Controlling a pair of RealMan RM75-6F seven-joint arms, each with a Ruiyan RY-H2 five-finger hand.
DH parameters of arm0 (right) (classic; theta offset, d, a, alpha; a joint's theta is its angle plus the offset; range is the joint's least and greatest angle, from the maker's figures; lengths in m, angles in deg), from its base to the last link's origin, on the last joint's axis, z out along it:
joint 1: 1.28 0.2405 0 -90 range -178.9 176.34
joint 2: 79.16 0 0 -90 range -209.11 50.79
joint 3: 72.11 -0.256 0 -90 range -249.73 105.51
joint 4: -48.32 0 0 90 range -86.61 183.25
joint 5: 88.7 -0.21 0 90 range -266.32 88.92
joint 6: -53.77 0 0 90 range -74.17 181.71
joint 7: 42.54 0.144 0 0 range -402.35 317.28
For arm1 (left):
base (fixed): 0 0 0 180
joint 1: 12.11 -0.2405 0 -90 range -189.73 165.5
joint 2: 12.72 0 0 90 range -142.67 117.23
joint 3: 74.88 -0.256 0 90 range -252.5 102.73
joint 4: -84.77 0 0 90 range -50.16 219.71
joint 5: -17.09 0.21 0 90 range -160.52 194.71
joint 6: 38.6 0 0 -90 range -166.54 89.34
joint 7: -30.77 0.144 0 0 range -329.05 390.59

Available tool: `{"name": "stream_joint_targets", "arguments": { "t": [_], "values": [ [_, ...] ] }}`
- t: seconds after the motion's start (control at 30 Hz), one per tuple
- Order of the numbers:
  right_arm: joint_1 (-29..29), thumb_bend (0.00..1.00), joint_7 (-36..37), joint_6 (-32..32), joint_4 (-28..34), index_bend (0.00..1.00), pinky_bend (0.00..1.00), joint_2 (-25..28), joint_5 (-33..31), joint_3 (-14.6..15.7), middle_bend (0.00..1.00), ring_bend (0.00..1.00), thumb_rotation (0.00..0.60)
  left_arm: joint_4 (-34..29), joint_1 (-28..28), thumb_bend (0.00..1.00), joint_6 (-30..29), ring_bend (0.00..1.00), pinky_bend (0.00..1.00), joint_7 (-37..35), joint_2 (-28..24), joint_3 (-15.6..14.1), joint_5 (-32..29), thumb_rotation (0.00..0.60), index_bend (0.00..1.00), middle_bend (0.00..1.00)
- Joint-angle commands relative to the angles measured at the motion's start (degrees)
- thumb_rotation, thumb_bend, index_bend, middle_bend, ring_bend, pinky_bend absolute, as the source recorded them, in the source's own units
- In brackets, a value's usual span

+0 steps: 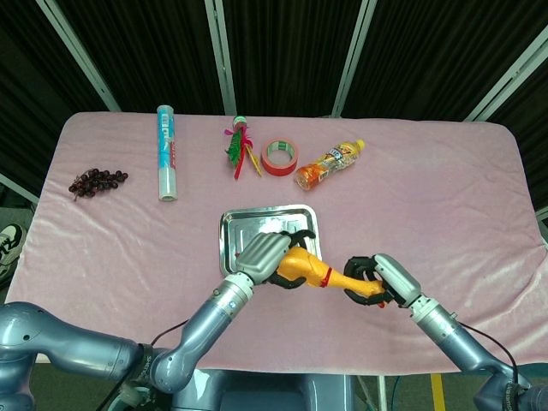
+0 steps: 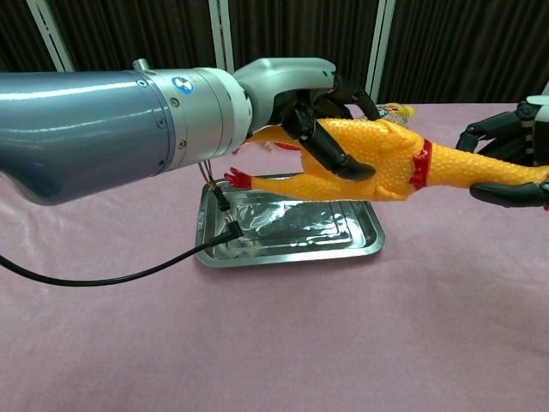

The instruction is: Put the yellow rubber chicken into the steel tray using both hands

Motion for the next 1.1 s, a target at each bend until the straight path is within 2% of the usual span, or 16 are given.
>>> {"name": "stream_joint_targets", "arguments": {
  "t": [0.03,0.17,0.27,0.37,0.5,0.53,0.6,0.67,0.77,0.87,1.1],
  "values": [
    [0.0,0.72,0.0,0.1,0.0,1.00,0.88,0.0,0.0,0.0,0.74,0.68,0.600,0.3,0.2,0.50,-0.3,0.55,0.41,-0.1,0.4,0.2,0.1,0.600,0.46,0.61],
    [-0.1,0.72,0.1,0.2,0.0,1.00,0.88,0.1,-0.2,0.0,0.74,0.68,0.600,1.0,0.3,0.63,-1.6,0.70,0.51,-0.3,1.3,0.3,0.9,0.600,0.62,0.77],
    [-0.2,0.72,0.3,0.4,-0.1,1.00,0.88,0.0,-0.2,0.1,0.75,0.68,0.600,1.5,0.2,0.71,-2.2,0.76,0.57,-0.6,1.9,0.3,1.4,0.600,0.69,0.84],
    [-0.3,0.72,0.5,0.6,-0.1,1.00,0.88,-0.1,-0.1,0.2,0.75,0.68,0.600,1.8,0.1,0.77,-2.5,0.81,0.61,-0.8,2.4,0.3,1.7,0.600,0.76,0.91],
    [-0.3,0.72,0.6,0.8,-0.1,1.00,0.88,-0.2,0.0,0.2,0.75,0.68,0.600,2.1,0.0,0.77,-2.9,0.83,0.62,-1.1,2.9,0.4,2.5,0.600,0.78,0.93],
    [-0.3,0.72,0.6,0.8,-0.1,1.00,0.88,-0.2,0.0,0.2,0.75,0.68,0.600,2.0,-0.1,0.71,-2.9,0.80,0.62,-1.1,2.9,0.4,2.6,0.600,0.75,0.91],
    [-0.3,0.72,0.6,0.8,-0.2,1.00,0.88,-0.2,-0.1,0.2,0.75,0.68,0.600,1.8,-0.3,0.52,-2.7,0.70,0.60,-1.4,2.7,0.4,2.8,0.600,0.64,0.81],
    [-0.4,0.72,0.6,0.7,-0.3,1.00,0.88,-0.2,-0.5,0.1,0.75,0.68,0.600,0.9,-0.8,0.28,-1.4,0.53,0.53,-2.5,2.0,0.4,2.4,0.600,0.44,0.63],
    [-0.4,0.72,0.7,0.7,-0.4,1.00,0.88,-0.2,-0.6,0.1,0.75,0.68,0.600,0.7,-1.1,0.11,-0.5,0.35,0.41,-3.1,1.0,0.4,2.6,0.600,0.22,0.43],
    [-0.4,0.73,0.7,0.7,-0.5,1.00,0.88,-0.2,-0.7,0.0,0.75,0.68,0.600,0.6,-1.2,0.06,-0.2,0.27,0.35,-3.6,0.6,0.6,2.6,0.600,0.12,0.33],
    [-0.3,0.73,0.7,0.6,-0.5,1.00,0.88,-0.3,-0.9,-0.1,0.75,0.68,0.600,0.7,-1.4,0.06,-0.1,0.26,0.35,-4.0,0.2,0.6,2.8,0.600,0.10,0.30]
  ]
}}
